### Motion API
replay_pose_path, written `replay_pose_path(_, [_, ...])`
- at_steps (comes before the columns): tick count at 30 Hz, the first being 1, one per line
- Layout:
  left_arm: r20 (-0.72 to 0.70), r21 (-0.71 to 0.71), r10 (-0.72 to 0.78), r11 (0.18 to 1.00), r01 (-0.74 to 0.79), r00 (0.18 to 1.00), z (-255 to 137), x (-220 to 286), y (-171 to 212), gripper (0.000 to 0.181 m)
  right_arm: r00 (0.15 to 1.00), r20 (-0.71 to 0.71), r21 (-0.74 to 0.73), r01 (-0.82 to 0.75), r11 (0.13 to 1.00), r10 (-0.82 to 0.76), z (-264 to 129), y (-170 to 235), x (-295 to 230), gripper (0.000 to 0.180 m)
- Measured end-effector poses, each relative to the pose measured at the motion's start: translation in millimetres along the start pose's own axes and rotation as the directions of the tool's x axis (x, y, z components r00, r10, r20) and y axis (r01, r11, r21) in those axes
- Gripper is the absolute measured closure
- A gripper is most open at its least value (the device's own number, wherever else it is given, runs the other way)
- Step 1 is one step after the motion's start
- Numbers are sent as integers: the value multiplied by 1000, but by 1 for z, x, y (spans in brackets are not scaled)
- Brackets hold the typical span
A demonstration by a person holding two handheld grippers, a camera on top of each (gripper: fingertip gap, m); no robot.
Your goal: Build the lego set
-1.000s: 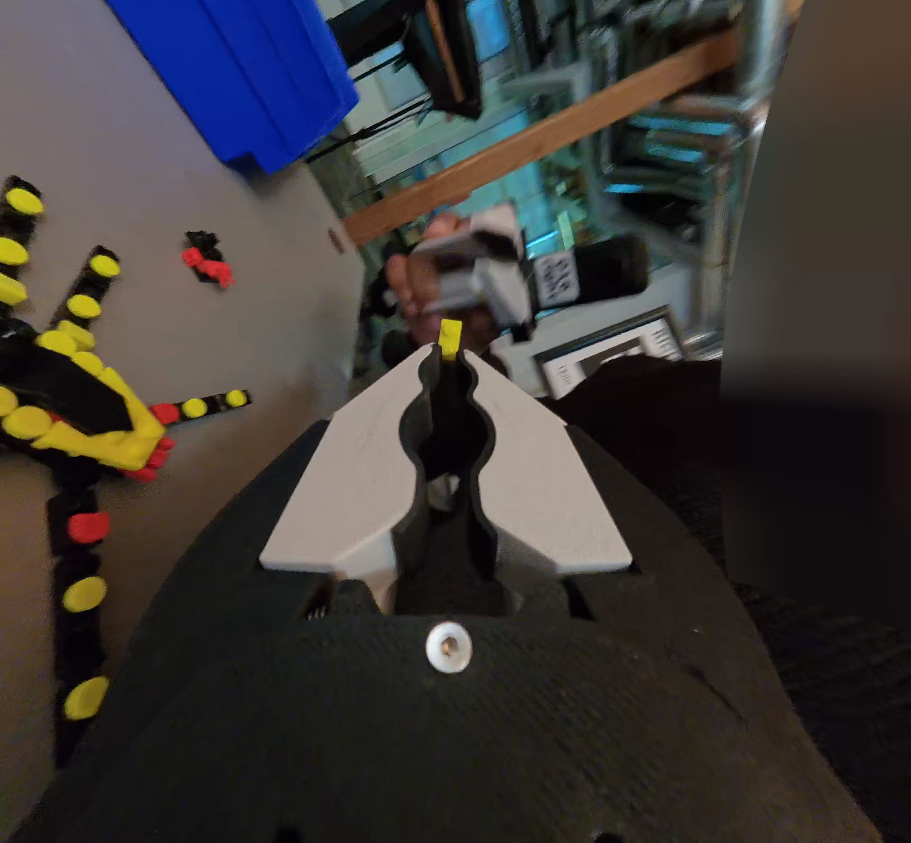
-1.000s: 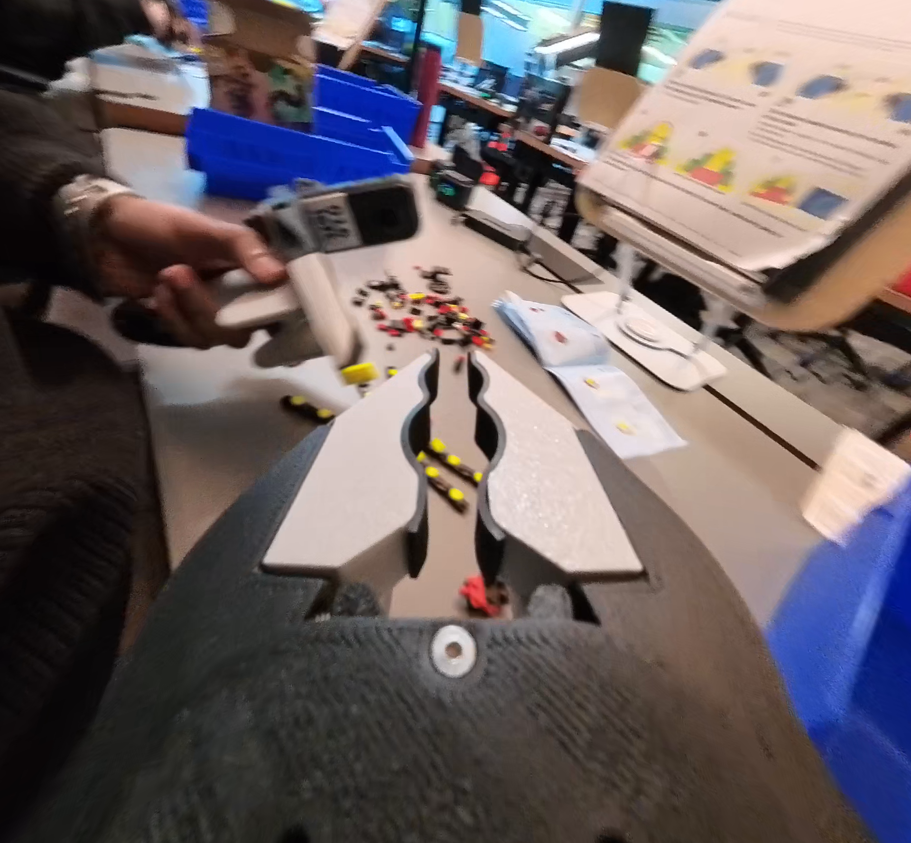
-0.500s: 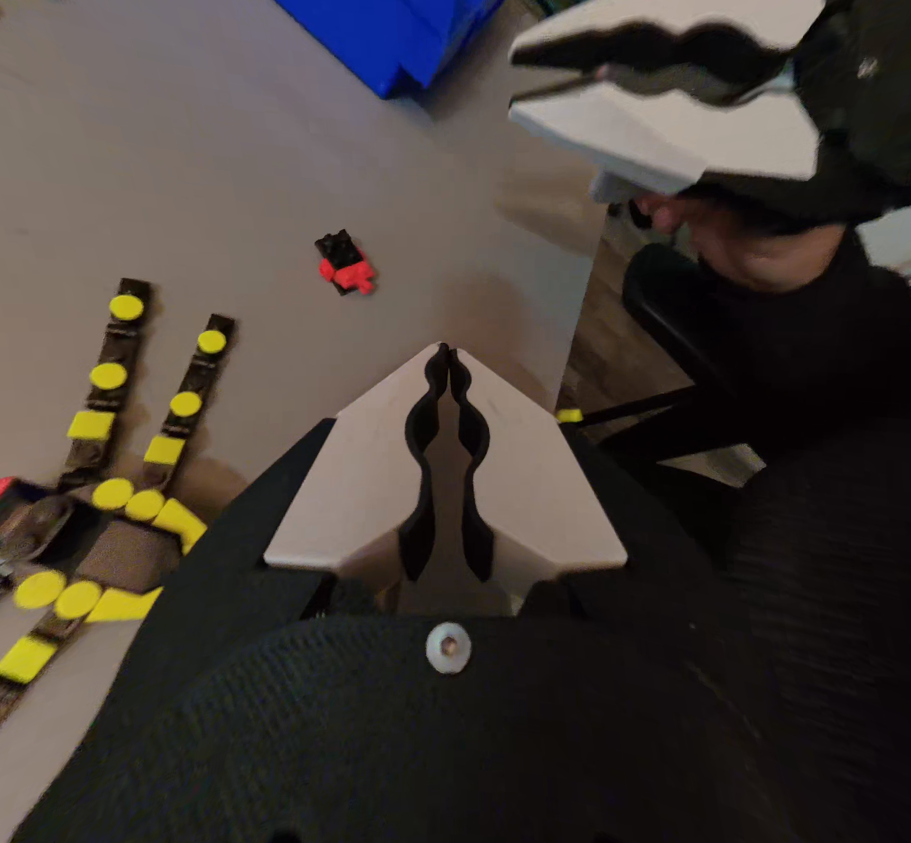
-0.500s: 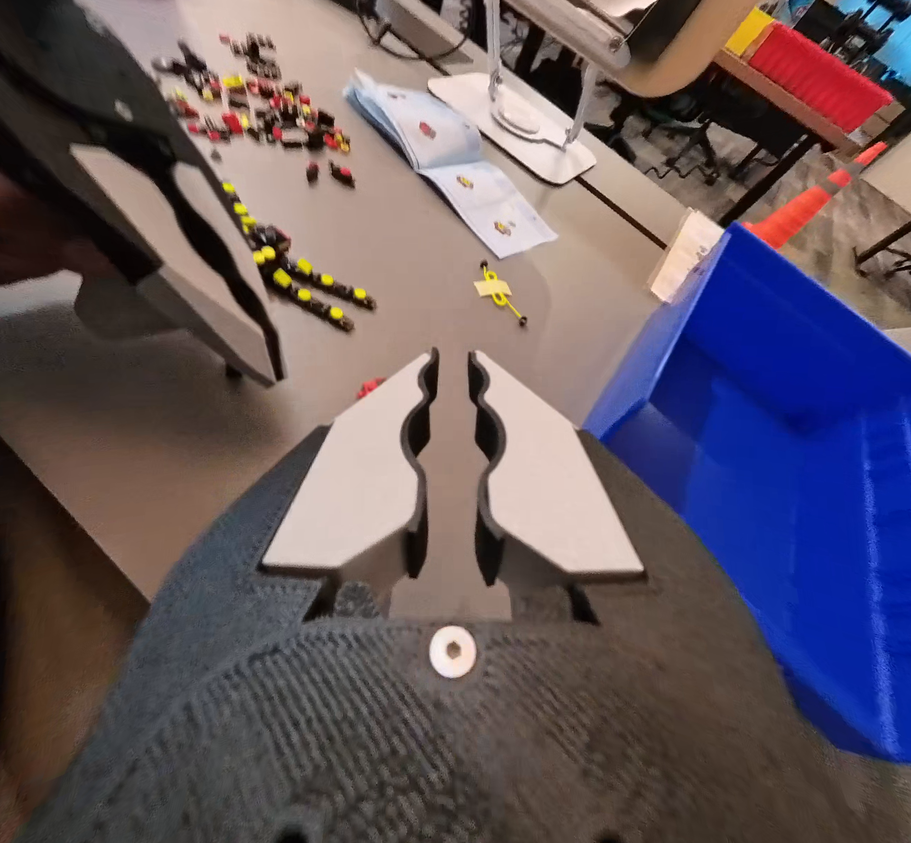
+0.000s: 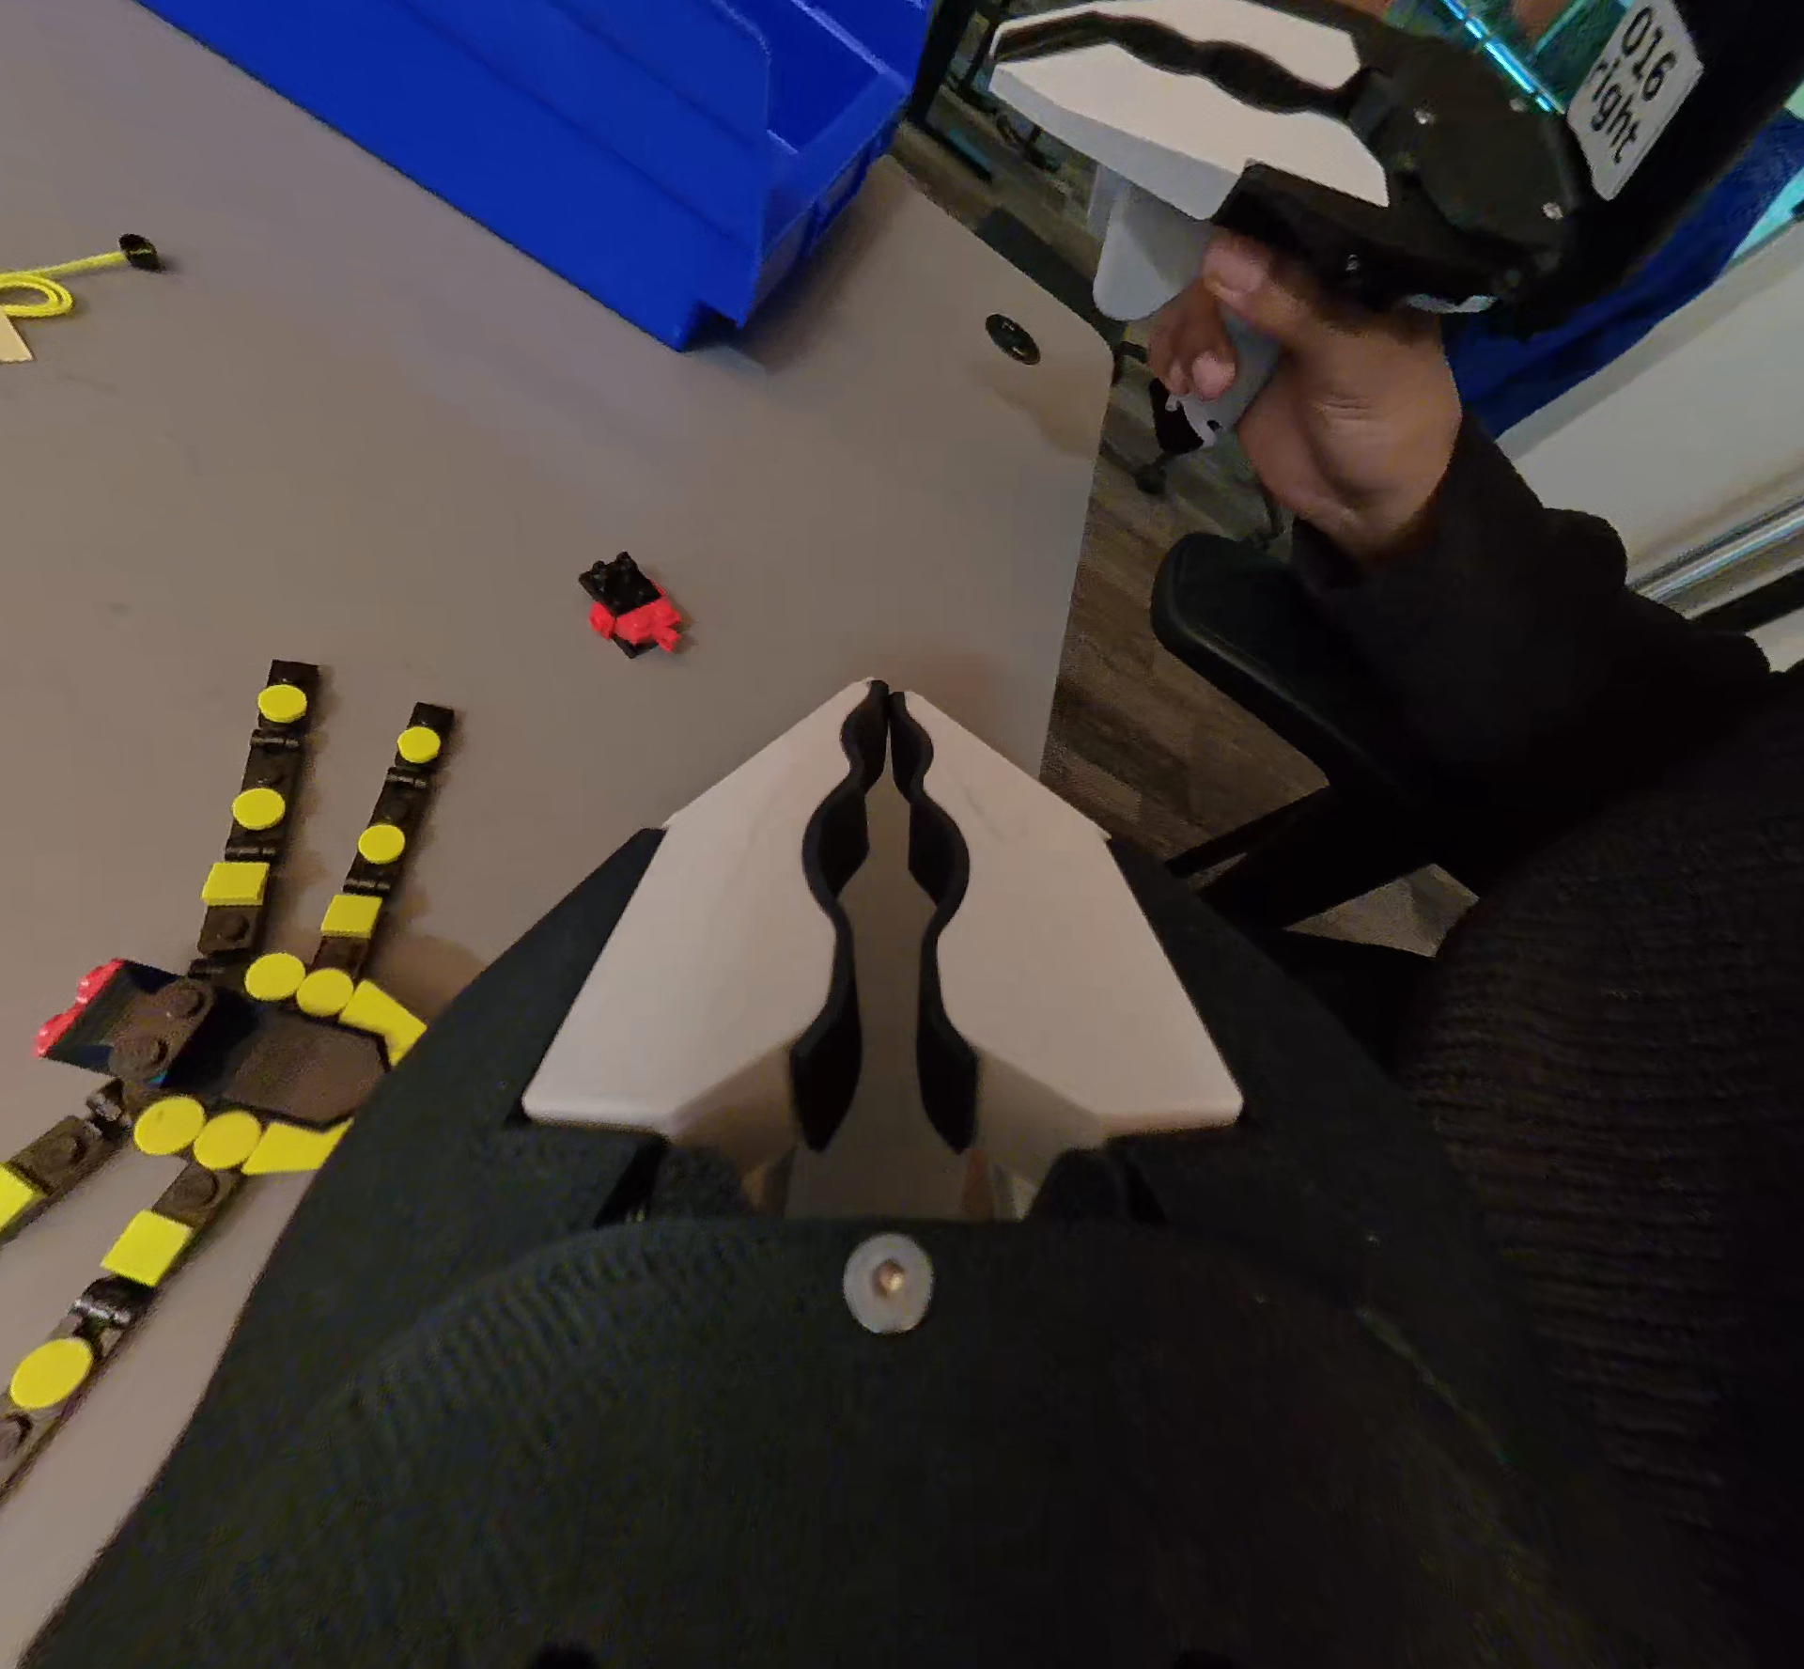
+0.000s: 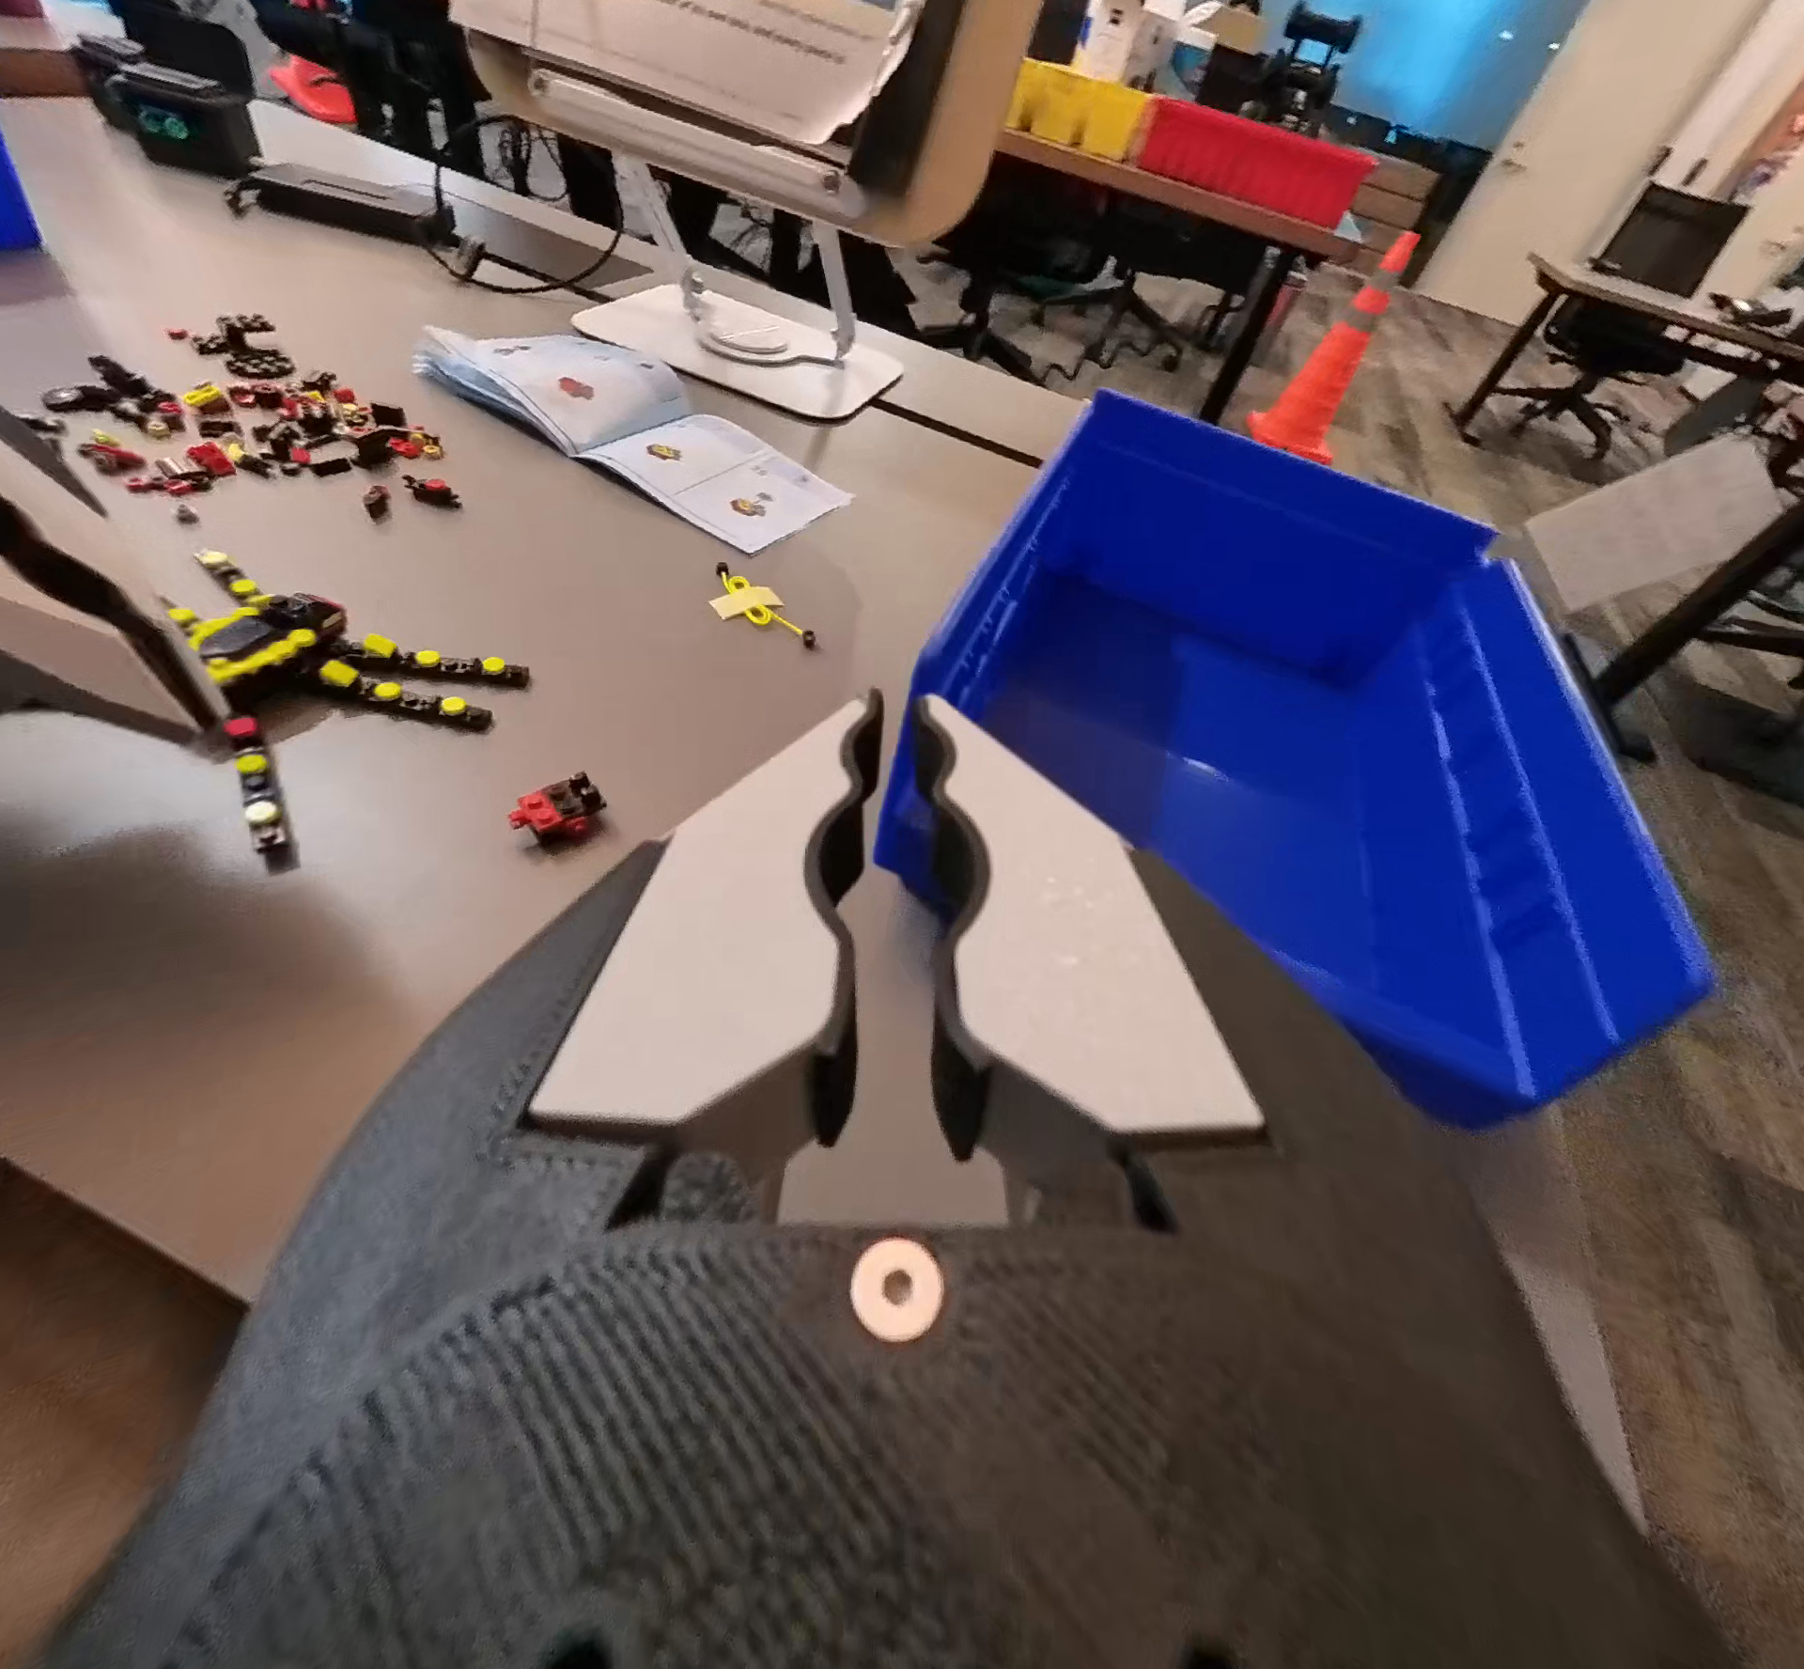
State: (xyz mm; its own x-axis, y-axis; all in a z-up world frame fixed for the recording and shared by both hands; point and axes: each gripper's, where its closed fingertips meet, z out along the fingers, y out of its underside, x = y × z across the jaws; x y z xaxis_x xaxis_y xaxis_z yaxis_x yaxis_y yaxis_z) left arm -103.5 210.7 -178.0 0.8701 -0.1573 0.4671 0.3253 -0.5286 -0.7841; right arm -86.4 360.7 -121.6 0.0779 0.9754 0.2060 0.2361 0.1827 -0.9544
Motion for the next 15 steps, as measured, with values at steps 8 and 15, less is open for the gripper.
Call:
replay_pose_path(8, [-19, 116, -65, 991, 67, 998, -26, 24, 6, 181, 995, -46, -122, 78, 989, -84, -50, 37, -13, 175])
replay_pose_path(15, [91, 146, -29, 989, 16, 995, -40, 73, 55, 181, 996, 28, -72, -88, 994, 90, -105, 45, -34, 169])
